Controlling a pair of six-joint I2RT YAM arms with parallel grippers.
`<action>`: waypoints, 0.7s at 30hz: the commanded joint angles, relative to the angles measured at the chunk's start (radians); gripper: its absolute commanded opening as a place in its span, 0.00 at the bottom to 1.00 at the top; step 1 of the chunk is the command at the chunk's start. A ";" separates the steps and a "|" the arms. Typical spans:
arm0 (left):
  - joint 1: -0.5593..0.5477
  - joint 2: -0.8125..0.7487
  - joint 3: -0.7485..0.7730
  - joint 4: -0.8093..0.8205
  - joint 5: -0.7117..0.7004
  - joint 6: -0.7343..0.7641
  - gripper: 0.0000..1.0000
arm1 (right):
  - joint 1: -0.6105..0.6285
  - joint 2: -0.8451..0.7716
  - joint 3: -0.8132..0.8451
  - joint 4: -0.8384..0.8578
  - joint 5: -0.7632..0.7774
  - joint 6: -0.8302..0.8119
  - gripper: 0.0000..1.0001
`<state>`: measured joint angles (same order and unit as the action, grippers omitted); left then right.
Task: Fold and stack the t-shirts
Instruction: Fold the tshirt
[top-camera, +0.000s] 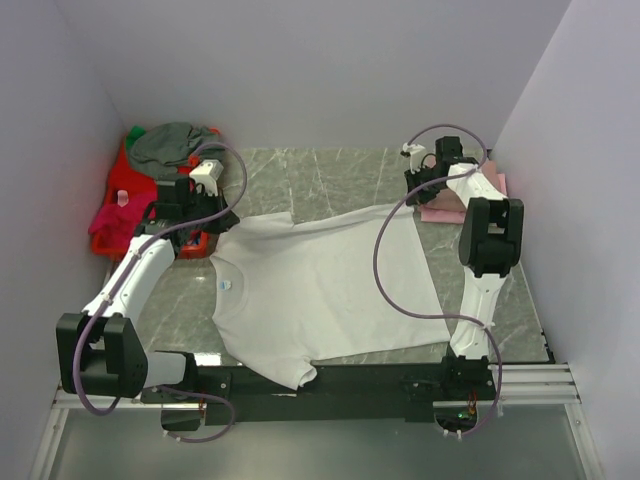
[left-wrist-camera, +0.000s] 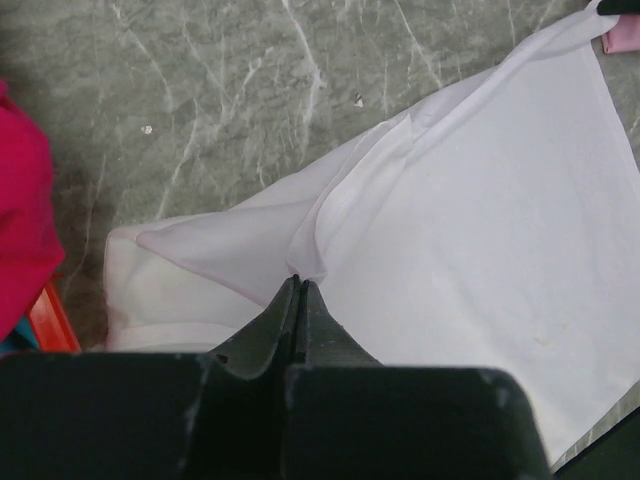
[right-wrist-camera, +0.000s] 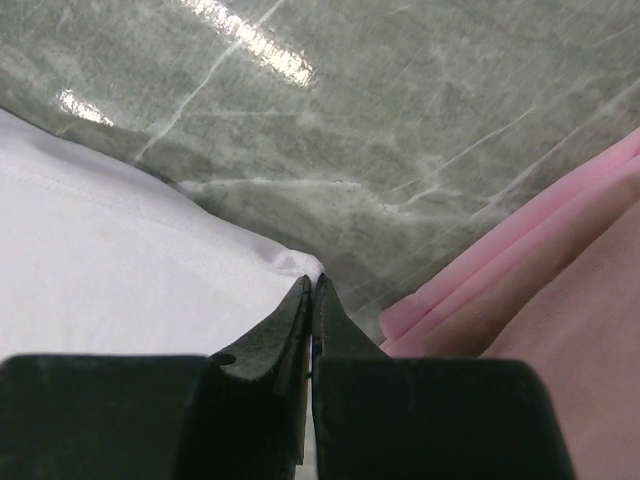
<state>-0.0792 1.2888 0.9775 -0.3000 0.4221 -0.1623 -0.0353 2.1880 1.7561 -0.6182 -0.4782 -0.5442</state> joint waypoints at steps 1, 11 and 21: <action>-0.001 -0.034 -0.007 0.004 -0.003 0.004 0.00 | 0.000 -0.091 -0.026 0.046 -0.005 -0.007 0.00; -0.002 -0.054 -0.019 -0.021 -0.037 0.020 0.00 | -0.015 -0.166 -0.141 0.104 -0.020 -0.034 0.00; -0.002 -0.109 -0.062 -0.040 -0.063 -0.005 0.00 | -0.031 -0.224 -0.237 0.126 -0.034 -0.069 0.01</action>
<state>-0.0792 1.2102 0.9234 -0.3363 0.3702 -0.1604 -0.0578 2.0300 1.5261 -0.5304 -0.4992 -0.5861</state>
